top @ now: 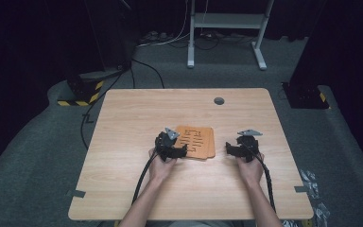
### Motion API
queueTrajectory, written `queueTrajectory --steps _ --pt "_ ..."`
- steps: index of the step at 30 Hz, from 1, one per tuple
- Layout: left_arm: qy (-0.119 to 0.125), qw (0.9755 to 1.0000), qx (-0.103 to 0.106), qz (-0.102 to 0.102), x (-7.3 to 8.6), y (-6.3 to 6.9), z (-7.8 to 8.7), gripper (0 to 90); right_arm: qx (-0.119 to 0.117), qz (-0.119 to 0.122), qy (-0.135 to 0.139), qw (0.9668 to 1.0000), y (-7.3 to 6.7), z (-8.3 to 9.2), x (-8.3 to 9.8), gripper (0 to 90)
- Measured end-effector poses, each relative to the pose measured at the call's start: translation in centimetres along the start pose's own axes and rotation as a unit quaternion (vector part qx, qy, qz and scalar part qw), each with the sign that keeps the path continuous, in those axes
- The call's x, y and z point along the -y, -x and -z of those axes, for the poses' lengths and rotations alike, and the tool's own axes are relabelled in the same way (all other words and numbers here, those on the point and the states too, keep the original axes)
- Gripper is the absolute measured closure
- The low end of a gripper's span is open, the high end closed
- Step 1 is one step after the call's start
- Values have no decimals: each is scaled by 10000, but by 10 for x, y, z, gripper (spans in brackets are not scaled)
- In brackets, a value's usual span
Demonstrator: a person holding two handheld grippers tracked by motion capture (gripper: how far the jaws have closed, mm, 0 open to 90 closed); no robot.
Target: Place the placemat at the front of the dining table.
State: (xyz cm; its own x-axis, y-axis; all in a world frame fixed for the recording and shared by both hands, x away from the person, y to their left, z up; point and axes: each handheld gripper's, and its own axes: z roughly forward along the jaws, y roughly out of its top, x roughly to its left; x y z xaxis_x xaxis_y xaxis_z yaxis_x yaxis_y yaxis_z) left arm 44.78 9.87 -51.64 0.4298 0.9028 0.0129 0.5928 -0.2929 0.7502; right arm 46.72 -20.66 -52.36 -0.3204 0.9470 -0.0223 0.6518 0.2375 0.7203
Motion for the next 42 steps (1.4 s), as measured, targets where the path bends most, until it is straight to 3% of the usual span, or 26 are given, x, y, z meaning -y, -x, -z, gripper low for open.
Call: queueTrajectory --steps 8,16,22,25,29,36,42 --pt "142 9999 33 -28 3 -7 8 188 -2 -33 -1 10000 0 0 0 210" --pt "232 9993 -103 271 9 -25 18 199 -4 -38 -3 10000 -1 0 0 210" --pt "236 9989 -190 350 15 -34 21 232 1 -16 -5 10000 0 0 0 210" --pt "154 9991 -223 315 19 -35 21 249 4 -9 -2 10000 0 0 0 210" --pt "193 9988 -216 398 21 -35 20 254 1 -17 -4 10000 0 0 0 210" --pt "227 9991 -222 270 22 -33 20 260 4 -21 -6 10000 0 0 0 210" --pt "266 9990 -165 305 23 -34 20 259 8 -81 10 10000 -1 0 0 210"
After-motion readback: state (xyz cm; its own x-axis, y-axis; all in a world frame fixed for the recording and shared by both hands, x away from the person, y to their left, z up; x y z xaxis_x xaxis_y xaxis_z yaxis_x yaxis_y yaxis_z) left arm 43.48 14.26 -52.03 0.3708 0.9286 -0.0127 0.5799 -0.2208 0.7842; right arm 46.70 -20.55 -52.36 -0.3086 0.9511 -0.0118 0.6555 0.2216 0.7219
